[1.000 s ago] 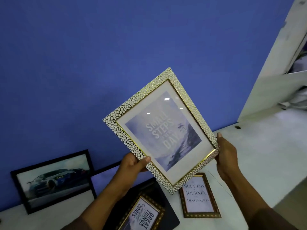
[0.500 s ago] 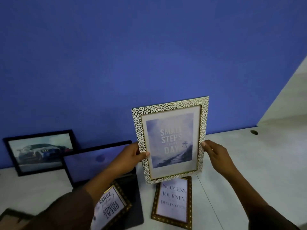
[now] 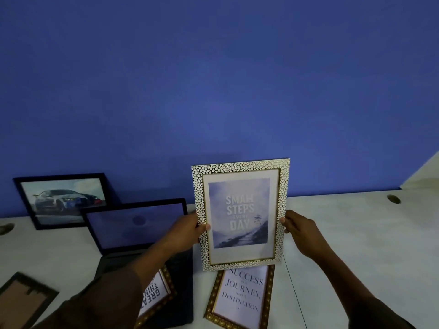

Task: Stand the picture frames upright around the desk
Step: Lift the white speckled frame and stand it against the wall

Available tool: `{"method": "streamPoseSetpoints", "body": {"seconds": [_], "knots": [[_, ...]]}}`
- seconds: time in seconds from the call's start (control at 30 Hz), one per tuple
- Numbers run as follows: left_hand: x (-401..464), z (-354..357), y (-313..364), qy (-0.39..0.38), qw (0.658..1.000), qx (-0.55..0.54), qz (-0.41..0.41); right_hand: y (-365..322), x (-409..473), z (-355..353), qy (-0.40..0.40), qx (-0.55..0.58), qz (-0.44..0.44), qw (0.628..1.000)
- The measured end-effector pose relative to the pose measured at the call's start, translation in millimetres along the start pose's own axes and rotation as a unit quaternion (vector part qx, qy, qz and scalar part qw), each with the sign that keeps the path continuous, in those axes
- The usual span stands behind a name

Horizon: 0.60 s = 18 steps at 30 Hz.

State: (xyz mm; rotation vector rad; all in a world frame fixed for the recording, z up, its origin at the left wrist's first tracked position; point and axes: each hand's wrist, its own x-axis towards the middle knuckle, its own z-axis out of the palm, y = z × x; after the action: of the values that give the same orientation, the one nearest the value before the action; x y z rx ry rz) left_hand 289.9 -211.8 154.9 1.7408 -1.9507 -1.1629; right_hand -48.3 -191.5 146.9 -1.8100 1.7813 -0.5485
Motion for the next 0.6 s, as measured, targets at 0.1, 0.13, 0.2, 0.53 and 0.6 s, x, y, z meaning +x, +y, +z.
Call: {"method": "streamPoseSetpoints", "body": {"seconds": [0.1,0.13,0.2,0.53,0.6], "knots": [[22.8,4.2,2.7,0.016,1.0,-0.007,0.003,5.1,10.8,-6.3,0.01,-0.017,0.013,1.0],[29.6,5.4,2.3,0.024,1.0,-0.014,0.004,5.3,13.8,-8.2,0.014,-0.024,0.015,1.0],[43.4,7.0,4.1,0.035,0.999,-0.028,0.005,9.6,26.2,-12.5,0.018,-0.042,0.013,0.999],[116.3,10.0,10.2,0.081,0.996,0.029,-0.035,55.5,116.2,-2.8,-0.007,0.01,-0.026,1.0],[129.8,9.8,11.0,0.072,0.995,0.032,-0.053,65.1,136.3,-1.7,-0.013,0.027,-0.033,0.999]]}}
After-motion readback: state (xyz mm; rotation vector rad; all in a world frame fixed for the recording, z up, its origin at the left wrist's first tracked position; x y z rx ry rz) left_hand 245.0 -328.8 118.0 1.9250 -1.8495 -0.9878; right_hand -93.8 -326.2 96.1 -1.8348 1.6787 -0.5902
